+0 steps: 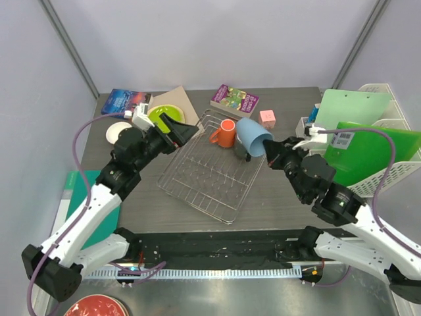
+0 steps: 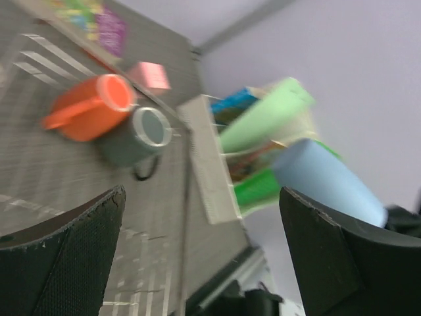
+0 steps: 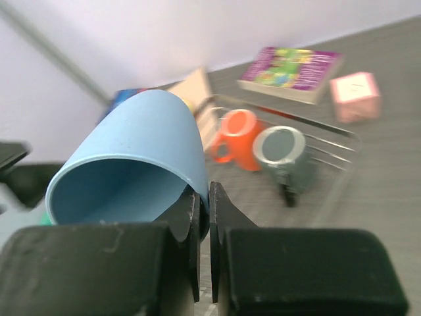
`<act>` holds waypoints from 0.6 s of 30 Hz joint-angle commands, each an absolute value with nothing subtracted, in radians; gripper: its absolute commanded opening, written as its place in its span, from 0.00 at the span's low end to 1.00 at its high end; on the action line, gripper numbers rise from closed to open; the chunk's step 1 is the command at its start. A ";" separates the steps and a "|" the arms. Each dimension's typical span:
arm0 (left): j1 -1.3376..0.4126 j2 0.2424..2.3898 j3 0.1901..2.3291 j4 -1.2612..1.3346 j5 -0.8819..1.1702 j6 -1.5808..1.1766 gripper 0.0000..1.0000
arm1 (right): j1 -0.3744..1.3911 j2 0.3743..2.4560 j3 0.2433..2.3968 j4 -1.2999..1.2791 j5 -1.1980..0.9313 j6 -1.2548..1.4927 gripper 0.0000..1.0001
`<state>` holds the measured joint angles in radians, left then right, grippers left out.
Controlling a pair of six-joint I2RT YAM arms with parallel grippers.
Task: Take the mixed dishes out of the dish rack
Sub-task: Pick up the cup from the dish rack, then place the cup at the center of the board.
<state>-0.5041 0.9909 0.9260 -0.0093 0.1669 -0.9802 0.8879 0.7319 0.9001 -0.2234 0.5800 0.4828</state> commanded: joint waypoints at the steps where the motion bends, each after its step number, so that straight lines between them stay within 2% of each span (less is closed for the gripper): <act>1: -0.500 0.940 0.897 -0.403 -0.207 -0.940 0.97 | 0.885 0.748 0.945 -0.640 0.914 0.624 0.01; 4: -0.500 0.916 0.865 -0.471 -0.274 -1.003 0.96 | 0.870 0.826 0.960 -0.812 0.971 0.759 0.01; 10: -0.500 0.933 0.867 -0.572 -0.273 -1.039 0.94 | 0.815 0.948 1.035 -0.955 0.956 0.957 0.01; 15: -0.500 0.928 0.867 -0.624 -0.273 -1.048 0.94 | 0.787 0.982 1.074 -0.980 0.930 0.985 0.01; 18: -0.500 0.919 0.862 -0.644 -0.276 -1.049 0.93 | 0.700 0.977 1.074 -0.980 0.842 0.954 0.01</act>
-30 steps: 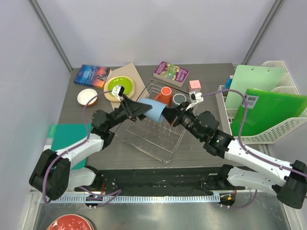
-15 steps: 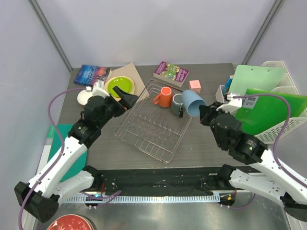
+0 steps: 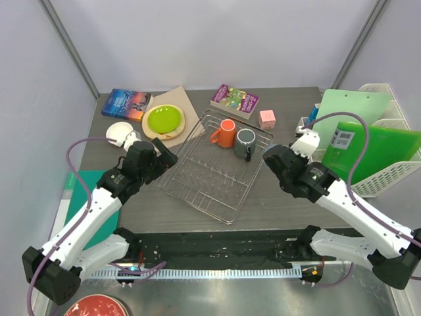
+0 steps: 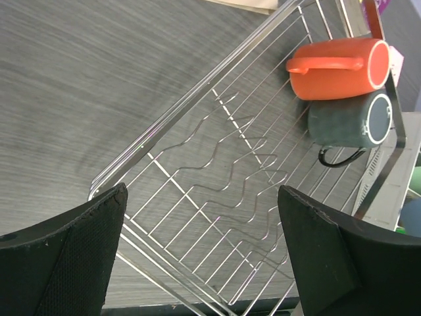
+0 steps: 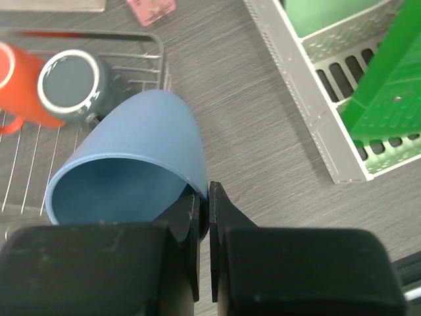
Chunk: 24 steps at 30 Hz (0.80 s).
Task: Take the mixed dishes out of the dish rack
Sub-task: Place the cup at the center of the board.
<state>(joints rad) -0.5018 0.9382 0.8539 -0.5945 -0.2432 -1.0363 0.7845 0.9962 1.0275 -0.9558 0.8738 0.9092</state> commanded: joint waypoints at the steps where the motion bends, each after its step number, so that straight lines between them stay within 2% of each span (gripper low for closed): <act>1: -0.500 0.917 0.862 -0.650 -0.279 -1.051 0.93 | 0.637 0.980 1.071 -0.980 0.812 0.944 0.01; 8: -0.500 0.936 0.844 -0.678 -0.238 -1.081 0.93 | 0.378 1.086 1.023 -0.943 0.542 0.867 0.01; 16: -0.500 0.956 0.816 -0.673 -0.173 -1.066 0.92 | 0.293 1.255 1.003 -0.815 0.355 0.813 0.01; 23: -0.500 0.960 0.782 -0.657 -0.144 -1.065 0.91 | 0.279 1.357 0.986 -0.756 0.345 0.799 0.01; 24: -0.500 0.963 0.779 -0.655 -0.143 -1.065 0.91 | 0.275 1.364 0.983 -0.746 0.341 0.796 0.05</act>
